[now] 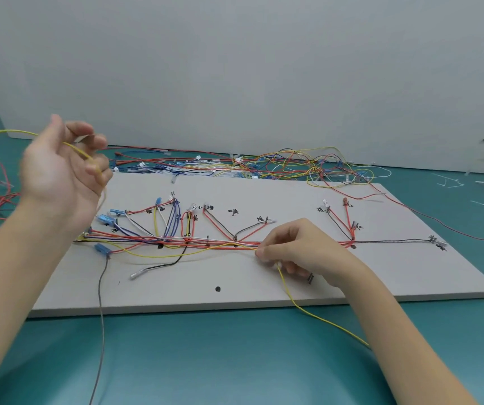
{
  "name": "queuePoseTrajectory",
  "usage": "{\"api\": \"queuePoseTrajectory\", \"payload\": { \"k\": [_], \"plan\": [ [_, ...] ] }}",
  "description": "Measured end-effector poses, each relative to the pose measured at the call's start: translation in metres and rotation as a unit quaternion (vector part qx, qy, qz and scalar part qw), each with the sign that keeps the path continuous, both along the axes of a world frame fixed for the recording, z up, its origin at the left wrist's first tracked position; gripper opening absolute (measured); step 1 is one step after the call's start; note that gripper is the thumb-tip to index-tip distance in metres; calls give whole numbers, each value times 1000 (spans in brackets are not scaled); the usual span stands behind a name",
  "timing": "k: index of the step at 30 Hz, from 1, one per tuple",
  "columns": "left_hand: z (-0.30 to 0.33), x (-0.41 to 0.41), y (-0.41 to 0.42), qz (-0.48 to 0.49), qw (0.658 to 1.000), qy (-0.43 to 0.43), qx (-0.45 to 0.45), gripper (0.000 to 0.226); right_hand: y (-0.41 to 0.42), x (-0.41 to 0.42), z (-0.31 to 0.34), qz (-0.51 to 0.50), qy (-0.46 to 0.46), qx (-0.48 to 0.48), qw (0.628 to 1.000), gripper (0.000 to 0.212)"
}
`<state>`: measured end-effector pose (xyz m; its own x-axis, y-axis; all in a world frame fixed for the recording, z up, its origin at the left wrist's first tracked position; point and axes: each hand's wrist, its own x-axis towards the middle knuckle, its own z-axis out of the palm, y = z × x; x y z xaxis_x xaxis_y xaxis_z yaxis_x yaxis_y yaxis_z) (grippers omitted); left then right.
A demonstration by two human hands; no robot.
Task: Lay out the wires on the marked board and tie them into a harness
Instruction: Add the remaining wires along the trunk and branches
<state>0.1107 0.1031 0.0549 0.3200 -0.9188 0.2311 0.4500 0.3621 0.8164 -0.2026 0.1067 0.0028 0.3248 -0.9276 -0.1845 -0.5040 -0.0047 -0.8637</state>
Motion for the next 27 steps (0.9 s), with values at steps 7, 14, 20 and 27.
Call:
{"api": "queuePoseTrajectory", "payload": {
  "k": [7, 14, 20, 27],
  "plan": [
    [1, -11, 6, -93, 993, -67, 9, 35, 0, -5, 7, 30, -137, 85, 986, 6],
    [1, -10, 15, -331, 911, -236, 64, 41, -5, -12, 10, -5, -119, 97, 988, 20],
    [-3, -23, 28, -577, 606, -518, 178, 30, -6, -16, 14, -2, -155, 127, 980, 20],
    [-22, -26, 31, -494, 511, -682, 175, 37, -12, -21, 27, -2, -110, 74, 991, 16]
  ]
}}
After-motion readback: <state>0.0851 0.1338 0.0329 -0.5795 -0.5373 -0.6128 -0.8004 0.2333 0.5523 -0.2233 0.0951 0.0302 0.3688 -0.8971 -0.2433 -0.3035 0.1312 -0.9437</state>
